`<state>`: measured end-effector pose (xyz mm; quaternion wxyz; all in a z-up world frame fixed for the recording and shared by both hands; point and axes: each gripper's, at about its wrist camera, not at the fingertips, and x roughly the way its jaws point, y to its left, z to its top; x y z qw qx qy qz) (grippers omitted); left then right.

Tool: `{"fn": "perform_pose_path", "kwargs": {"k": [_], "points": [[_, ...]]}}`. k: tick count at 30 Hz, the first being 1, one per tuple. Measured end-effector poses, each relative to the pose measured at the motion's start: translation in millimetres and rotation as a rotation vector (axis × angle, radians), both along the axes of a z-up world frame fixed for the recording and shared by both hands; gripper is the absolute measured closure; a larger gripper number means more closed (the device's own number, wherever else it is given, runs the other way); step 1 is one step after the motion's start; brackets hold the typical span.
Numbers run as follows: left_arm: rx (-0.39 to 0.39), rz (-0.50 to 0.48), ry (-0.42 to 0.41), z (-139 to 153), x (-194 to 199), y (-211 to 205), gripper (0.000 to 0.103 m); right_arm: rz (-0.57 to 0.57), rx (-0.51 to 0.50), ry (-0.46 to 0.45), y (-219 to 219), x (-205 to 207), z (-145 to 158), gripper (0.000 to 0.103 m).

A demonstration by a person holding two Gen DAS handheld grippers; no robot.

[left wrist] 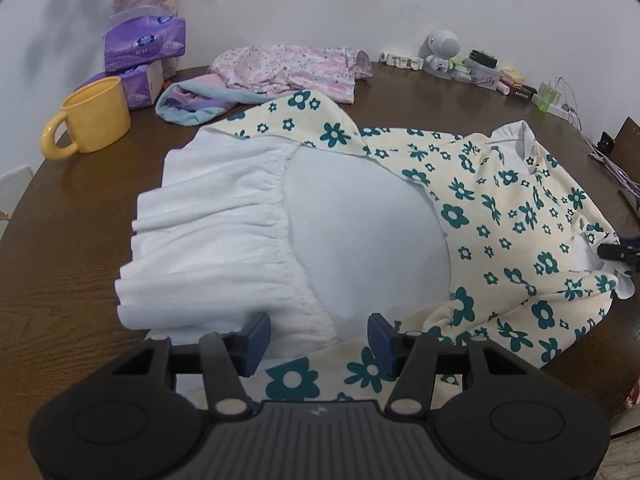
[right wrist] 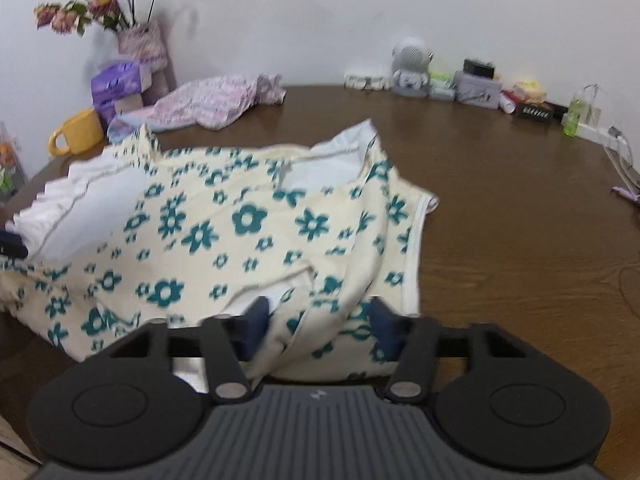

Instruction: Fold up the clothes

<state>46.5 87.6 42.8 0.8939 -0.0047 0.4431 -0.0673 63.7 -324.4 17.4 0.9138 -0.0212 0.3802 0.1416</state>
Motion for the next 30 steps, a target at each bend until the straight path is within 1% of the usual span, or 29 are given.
{"fn": "perform_pose_path", "kwargs": {"k": [1, 4, 6, 8, 9, 10, 11, 14, 16, 18, 21, 23, 25, 26, 27, 28, 30], "points": [[0.001, 0.002, 0.005, -2, 0, 1, 0.050, 0.002, -0.006, 0.011, 1, 1, -3, 0.084], [0.003, 0.009, 0.021, -8, -2, 4, 0.051, -0.042, -0.036, 0.022, -3, 3, -10, 0.086], [0.007, 0.008, 0.019, -9, -3, 5, 0.051, -0.055, -0.033, 0.027, -5, 3, -11, 0.086], [0.004, 0.010, 0.015, -9, -4, 7, 0.051, -0.046, -0.040, 0.027, -1, 1, -10, 0.085], [-0.003, 0.015, 0.012, -8, -5, 8, 0.051, -0.042, -0.027, 0.024, 0, -1, -9, 0.082], [-0.009, 0.019, 0.010, -6, -6, 9, 0.051, -0.042, -0.004, 0.020, -1, -3, -6, 0.076], [-0.019, 0.021, 0.002, -4, -8, 10, 0.051, -0.051, 0.033, 0.013, -4, -5, -2, 0.073], [-0.067, -0.001, -0.032, 8, -16, 12, 0.051, -0.060, 0.110, -0.040, -12, -15, 15, 0.073], [-0.096, -0.042, -0.034, 14, -20, 5, 0.051, -0.018, 0.133, -0.060, -8, -21, 24, 0.073], [-0.114, -0.088, -0.029, 18, -24, -4, 0.051, 0.061, 0.145, -0.049, 6, -24, 28, 0.073], [-0.090, -0.144, -0.006, 14, -29, -18, 0.051, 0.175, 0.136, 0.006, 32, -20, 25, 0.073], [-0.080, -0.164, 0.013, 9, -30, -23, 0.053, 0.221, 0.126, 0.061, 45, -14, 17, 0.073], [-0.071, -0.185, 0.026, 4, -32, -27, 0.062, 0.214, 0.145, 0.111, 48, -7, 9, 0.074], [-0.058, -0.198, 0.030, 1, -33, -29, 0.065, 0.211, 0.154, 0.135, 49, -3, 5, 0.075], [-0.043, -0.214, 0.031, -1, -34, -32, 0.082, 0.206, 0.170, 0.159, 49, 0, 2, 0.082], [-0.021, -0.232, 0.028, -2, -35, -34, 0.102, 0.204, 0.191, 0.175, 47, 2, 0, 0.092], [0.025, -0.260, 0.023, -5, -36, -37, 0.101, 0.211, 0.213, 0.188, 45, 3, -1, 0.097]]}}
